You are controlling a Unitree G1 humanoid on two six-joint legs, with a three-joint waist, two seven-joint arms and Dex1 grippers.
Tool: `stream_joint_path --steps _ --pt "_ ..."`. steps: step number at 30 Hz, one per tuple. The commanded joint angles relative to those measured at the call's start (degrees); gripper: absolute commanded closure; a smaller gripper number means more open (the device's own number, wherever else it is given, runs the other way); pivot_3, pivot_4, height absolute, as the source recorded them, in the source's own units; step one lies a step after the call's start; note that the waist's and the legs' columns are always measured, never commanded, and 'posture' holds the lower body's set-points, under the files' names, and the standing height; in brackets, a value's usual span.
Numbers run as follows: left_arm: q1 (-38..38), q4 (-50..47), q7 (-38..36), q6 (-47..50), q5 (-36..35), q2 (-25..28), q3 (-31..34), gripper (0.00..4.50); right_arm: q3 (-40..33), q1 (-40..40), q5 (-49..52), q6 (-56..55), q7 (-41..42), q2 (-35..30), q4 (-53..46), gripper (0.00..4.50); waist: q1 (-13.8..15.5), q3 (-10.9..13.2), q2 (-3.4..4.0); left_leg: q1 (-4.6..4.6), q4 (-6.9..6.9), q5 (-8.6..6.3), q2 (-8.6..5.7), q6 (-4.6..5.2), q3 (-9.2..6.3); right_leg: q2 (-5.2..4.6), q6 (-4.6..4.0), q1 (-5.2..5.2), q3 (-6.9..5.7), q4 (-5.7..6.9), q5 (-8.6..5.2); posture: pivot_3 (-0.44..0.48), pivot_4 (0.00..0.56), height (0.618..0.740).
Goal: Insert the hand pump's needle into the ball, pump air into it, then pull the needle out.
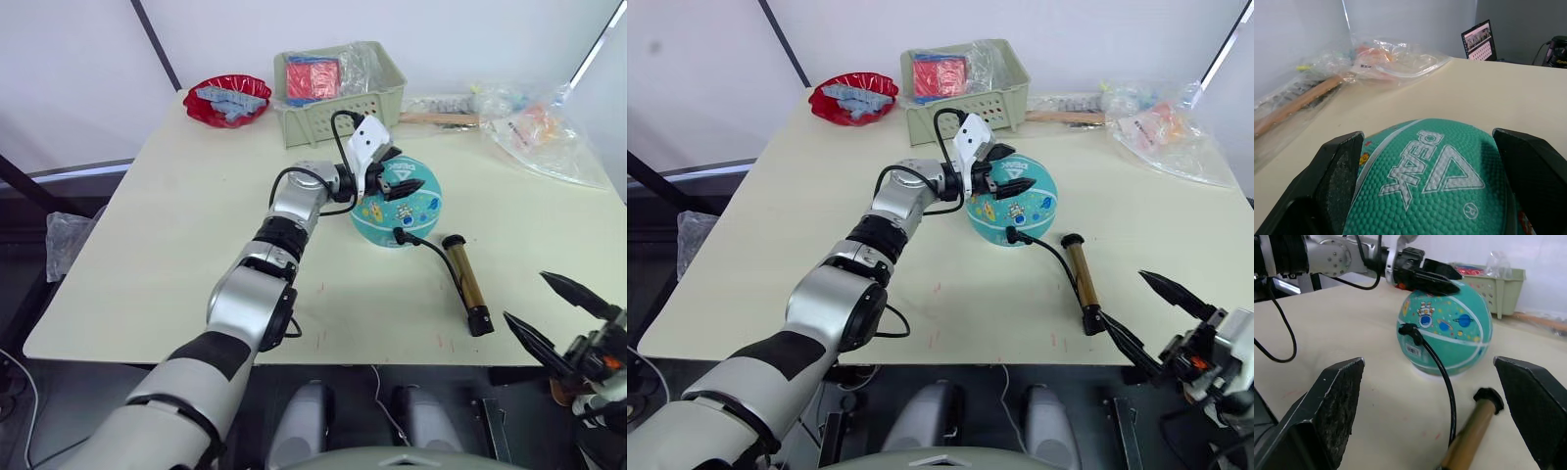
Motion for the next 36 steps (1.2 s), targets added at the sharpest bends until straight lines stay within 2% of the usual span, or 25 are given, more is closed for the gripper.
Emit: stream_joint_path --steps 1,8,14,22,29,33,36 --pt "1.1 1.1 3.5 0.5 2.1 -1.1 -0.2 0.00 4.9 -4.5 -7.4 2.8 -7.7 -0.3 -3.4 0.06 0.1 0.0 0.00 0.00 0.03 0.00 0.00 0.00 0.00 0.00 0.00 0.00 0.00 0.02 0.00 0.000 0.150 0.740" --pt "2.4 0.0 8.2 2.6 2.9 -2.8 0.0 0.00 15.3 -15.8 -20.7 10.0 -16.7 -2.6 -2.9 0.06 0.3 -0.1 -0.06 0.02 0.20 0.02 -0.03 -0.01 0.01 -0.02 0.11 0.07 0.01 0.03 0.09 0.000 0.150 0.740" --pt "3.9 -2.3 10.1 4.8 3.1 -3.8 -0.4 0.00 23.2 -26.3 -31.9 12.7 -18.6 -6.7 1.5 0.06 0.2 -0.1 -0.10 0.08 0.28 0.05 -0.07 -0.02 0.02 -0.02 0.17 0.16 0.07 0.03 0.14 0.000 0.150 0.740" --pt "5.0 -4.9 12.8 7.3 3.6 -4.7 -0.5 0.00 32.1 -38.3 -43.7 13.9 -21.3 -6.4 9.4 0.06 0.1 -0.1 -0.13 0.10 0.29 0.09 -0.11 -0.07 -0.01 0.01 0.18 0.29 0.01 0.02 0.15 0.000 0.150 0.740" --pt "5.3 -5.8 14.1 8.6 3.9 -5.0 -0.5 0.00 37.8 -44.8 -50.5 12.1 -22.8 -4.4 15.7 0.06 0.1 -0.1 -0.13 0.09 0.29 0.10 -0.13 -0.09 -0.01 0.01 0.18 0.30 -0.01 0.02 0.15 0.000 0.150 0.740" --pt "5.6 -6.1 14.4 9.0 4.0 -5.2 -0.6 0.00 39.0 -45.6 -54.3 10.1 -23.9 -4.7 17.8 0.06 0.0 -0.1 -0.13 0.10 0.29 0.11 -0.13 -0.10 -0.01 0.01 0.18 0.30 -0.01 0.02 0.15 0.000 0.150 0.740" --pt "5.8 -6.2 14.6 9.0 4.1 -5.3 -0.6 0.00 38.8 -45.3 -55.1 8.8 -24.0 -4.5 18.3 0.82 0.0 -0.1 -0.13 0.13 0.29 0.12 -0.12 -0.13 0.01 0.01 0.18 0.33 -0.01 0.02 0.16 0.000 0.150 0.740"
